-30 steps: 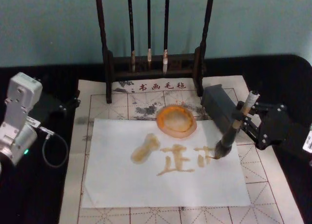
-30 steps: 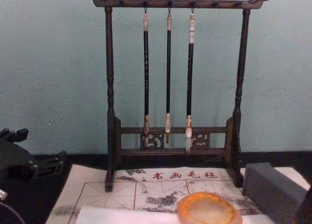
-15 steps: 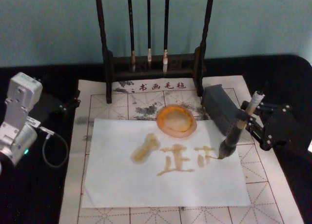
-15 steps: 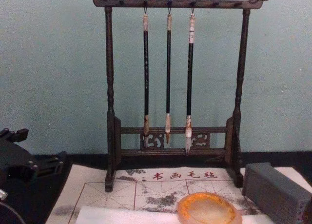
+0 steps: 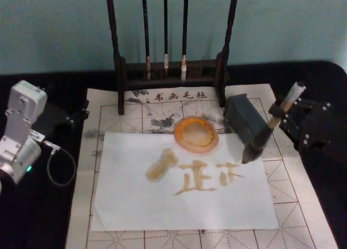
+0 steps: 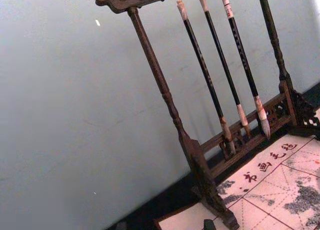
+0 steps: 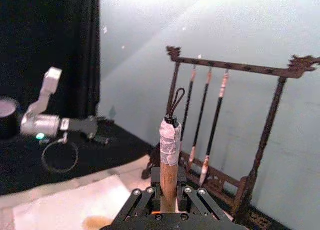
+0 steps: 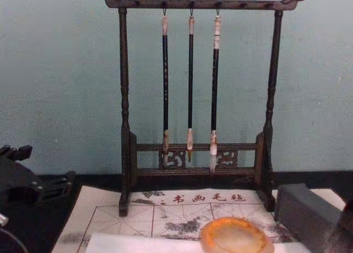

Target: Pick up the brush from the inkstone, write on the paper, then place the brush back to its original position.

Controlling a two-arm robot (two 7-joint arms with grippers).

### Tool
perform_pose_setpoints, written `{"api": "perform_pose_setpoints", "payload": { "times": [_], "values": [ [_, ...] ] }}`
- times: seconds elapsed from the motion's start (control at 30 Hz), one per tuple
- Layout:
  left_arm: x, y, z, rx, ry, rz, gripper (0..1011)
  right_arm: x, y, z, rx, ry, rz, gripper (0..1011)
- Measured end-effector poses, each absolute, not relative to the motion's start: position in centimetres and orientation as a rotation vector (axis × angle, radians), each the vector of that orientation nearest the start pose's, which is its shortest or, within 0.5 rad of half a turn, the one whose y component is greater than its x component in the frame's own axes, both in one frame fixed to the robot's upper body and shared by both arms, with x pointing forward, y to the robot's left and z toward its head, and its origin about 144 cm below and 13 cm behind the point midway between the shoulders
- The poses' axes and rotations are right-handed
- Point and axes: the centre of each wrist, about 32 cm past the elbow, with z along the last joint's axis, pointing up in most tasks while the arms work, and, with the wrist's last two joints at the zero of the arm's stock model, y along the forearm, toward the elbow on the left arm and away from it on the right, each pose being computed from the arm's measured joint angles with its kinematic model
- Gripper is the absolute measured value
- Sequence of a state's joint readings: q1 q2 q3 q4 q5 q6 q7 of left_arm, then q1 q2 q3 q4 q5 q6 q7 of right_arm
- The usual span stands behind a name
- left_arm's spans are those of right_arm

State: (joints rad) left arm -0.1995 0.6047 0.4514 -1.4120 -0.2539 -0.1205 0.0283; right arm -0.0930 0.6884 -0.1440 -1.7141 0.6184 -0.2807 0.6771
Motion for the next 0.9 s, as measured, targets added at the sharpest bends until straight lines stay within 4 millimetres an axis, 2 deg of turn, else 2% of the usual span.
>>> {"api": "perform_pose_setpoints", "payload": {
  "times": [0.33, 0.9],
  "values": [
    [48.9, 31.0, 114.0, 0.305, -0.285, 1.248, 1001, 44.7, -33.9, 119.4, 0.162, -0.090, -0.784, 199],
    [48.9, 31.0, 114.0, 0.305, -0.285, 1.248, 1001, 48.9, -30.7, 119.7, 0.281, 0.221, -0.914, 199]
  ]
}}
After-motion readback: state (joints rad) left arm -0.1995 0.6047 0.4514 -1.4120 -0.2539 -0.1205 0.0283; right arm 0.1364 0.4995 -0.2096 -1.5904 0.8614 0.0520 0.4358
